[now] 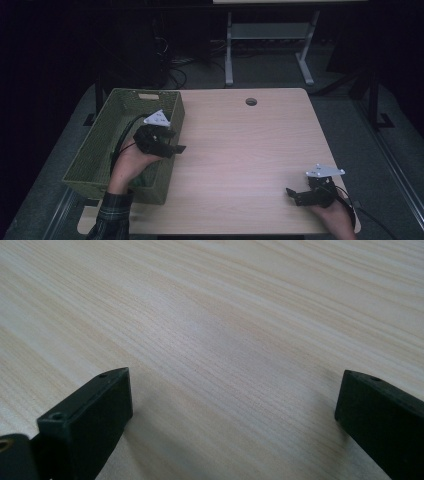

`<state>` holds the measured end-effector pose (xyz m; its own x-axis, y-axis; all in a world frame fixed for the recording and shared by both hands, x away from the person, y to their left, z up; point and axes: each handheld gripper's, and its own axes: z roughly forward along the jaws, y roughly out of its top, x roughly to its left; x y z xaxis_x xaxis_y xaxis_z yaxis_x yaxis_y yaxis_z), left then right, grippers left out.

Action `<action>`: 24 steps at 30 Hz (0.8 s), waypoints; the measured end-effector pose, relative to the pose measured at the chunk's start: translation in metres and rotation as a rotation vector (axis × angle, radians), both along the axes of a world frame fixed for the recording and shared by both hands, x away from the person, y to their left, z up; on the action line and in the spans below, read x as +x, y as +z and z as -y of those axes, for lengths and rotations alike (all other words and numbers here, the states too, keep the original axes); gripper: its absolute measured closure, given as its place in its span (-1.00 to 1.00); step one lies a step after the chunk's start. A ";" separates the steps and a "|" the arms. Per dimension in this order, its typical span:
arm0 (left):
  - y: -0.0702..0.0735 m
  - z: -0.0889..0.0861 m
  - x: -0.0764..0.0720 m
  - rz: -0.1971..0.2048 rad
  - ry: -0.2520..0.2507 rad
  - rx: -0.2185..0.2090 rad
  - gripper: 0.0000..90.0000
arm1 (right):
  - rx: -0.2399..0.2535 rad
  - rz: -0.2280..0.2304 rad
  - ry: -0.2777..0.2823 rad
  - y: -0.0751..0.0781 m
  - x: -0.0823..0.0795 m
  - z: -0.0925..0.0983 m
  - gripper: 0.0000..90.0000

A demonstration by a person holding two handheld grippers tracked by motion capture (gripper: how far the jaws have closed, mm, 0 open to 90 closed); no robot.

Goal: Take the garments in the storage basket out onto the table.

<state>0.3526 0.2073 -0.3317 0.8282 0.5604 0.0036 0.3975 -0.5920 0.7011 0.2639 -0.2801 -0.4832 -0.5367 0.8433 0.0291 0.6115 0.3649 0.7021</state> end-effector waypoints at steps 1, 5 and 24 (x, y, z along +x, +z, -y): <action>0.000 -0.002 0.000 0.000 0.009 -0.002 -0.22 | 0.000 0.000 0.000 0.000 0.000 0.000 -0.97; 0.001 -0.013 0.002 0.001 0.036 -0.001 -0.13 | 0.000 0.000 0.000 0.000 0.000 0.000 -0.97; -0.004 -0.063 0.009 0.017 0.170 0.018 0.06 | 0.000 0.000 0.000 0.000 0.000 0.000 -0.97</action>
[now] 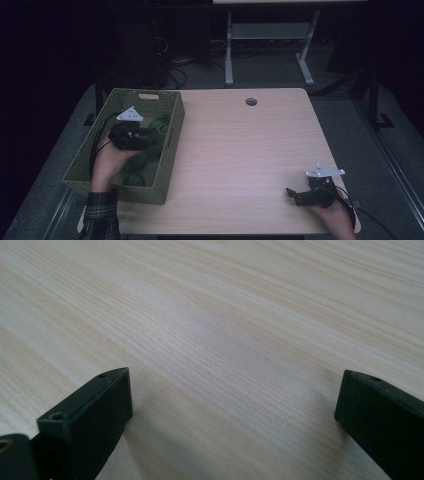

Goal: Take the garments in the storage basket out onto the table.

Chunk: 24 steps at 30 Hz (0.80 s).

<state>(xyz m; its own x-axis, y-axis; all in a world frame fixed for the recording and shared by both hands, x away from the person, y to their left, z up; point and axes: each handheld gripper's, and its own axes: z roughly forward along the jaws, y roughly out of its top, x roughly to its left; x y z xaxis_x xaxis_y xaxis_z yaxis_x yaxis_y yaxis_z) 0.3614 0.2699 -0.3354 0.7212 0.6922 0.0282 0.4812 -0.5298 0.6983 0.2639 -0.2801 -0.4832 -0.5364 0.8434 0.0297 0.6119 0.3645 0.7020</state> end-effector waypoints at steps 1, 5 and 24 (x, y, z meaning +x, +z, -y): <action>-0.002 -0.001 0.001 0.002 0.004 0.001 0.06 | 0.000 0.000 0.000 0.000 0.000 0.000 -0.97; -0.009 -0.008 0.005 -0.011 0.018 0.024 0.08 | 0.000 0.000 0.000 0.000 0.000 0.000 -0.97; -0.051 -0.022 0.021 -0.124 0.057 0.136 0.19 | 0.000 0.000 0.000 0.000 0.000 0.000 -0.97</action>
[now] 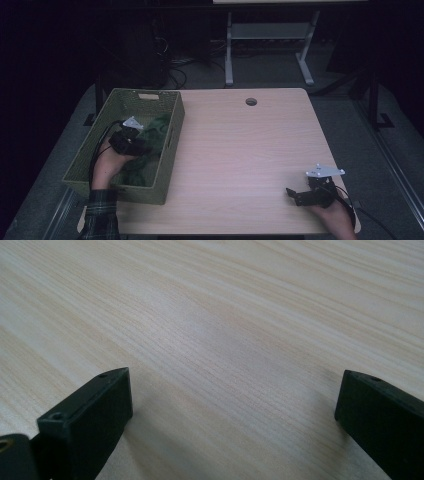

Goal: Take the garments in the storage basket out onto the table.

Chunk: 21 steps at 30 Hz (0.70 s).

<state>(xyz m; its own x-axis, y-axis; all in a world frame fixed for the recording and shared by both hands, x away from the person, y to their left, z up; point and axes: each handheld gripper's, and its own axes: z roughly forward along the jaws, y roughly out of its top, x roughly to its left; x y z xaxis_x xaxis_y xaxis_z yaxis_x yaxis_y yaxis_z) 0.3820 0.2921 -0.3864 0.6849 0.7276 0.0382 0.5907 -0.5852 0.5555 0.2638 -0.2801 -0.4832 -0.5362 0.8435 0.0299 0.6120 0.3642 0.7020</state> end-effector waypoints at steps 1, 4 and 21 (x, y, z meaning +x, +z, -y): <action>-0.002 0.000 0.001 -0.006 0.004 0.003 0.19 | 0.000 0.000 0.000 0.000 0.000 0.000 -0.97; -0.008 0.000 0.003 -0.024 0.006 0.026 0.19 | 0.000 0.000 0.000 0.000 0.000 0.000 -0.97; -0.031 0.000 0.011 -0.126 0.021 0.101 0.30 | 0.000 0.000 0.000 0.000 0.000 0.000 -0.97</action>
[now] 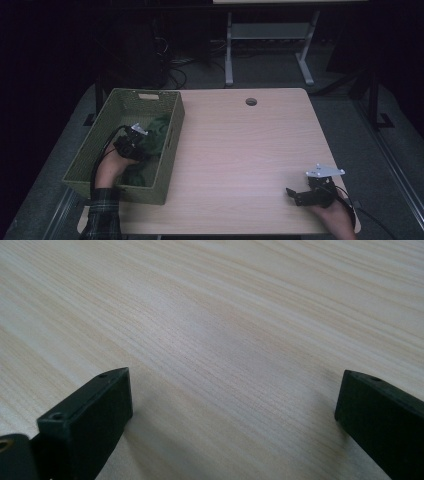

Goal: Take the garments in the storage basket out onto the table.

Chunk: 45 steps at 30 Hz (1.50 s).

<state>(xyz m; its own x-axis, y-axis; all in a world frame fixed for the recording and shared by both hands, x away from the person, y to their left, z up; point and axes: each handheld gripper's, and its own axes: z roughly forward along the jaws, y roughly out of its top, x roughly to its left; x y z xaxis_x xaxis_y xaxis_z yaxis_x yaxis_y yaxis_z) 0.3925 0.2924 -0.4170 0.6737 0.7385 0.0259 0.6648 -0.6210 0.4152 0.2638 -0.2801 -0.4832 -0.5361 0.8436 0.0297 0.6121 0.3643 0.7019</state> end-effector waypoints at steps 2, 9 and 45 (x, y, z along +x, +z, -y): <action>0.000 0.000 0.000 -0.011 0.006 0.002 0.43 | 0.000 0.000 0.000 0.000 0.000 0.000 -0.97; 0.004 -0.003 0.000 -0.052 0.027 -0.030 0.87 | 0.000 0.000 0.000 0.000 0.000 0.000 -0.97; 0.101 -0.034 -0.022 0.171 0.099 -0.414 0.93 | 0.001 0.000 -0.006 0.000 0.000 -0.001 -0.97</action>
<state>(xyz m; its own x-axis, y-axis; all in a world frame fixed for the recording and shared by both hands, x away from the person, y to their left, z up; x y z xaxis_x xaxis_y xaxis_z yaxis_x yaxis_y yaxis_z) 0.3707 0.3266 -0.3163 0.6111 0.7707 -0.1802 0.6130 -0.3169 0.7237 0.2639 -0.2795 -0.4832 -0.5315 0.8465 0.0301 0.6140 0.3605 0.7021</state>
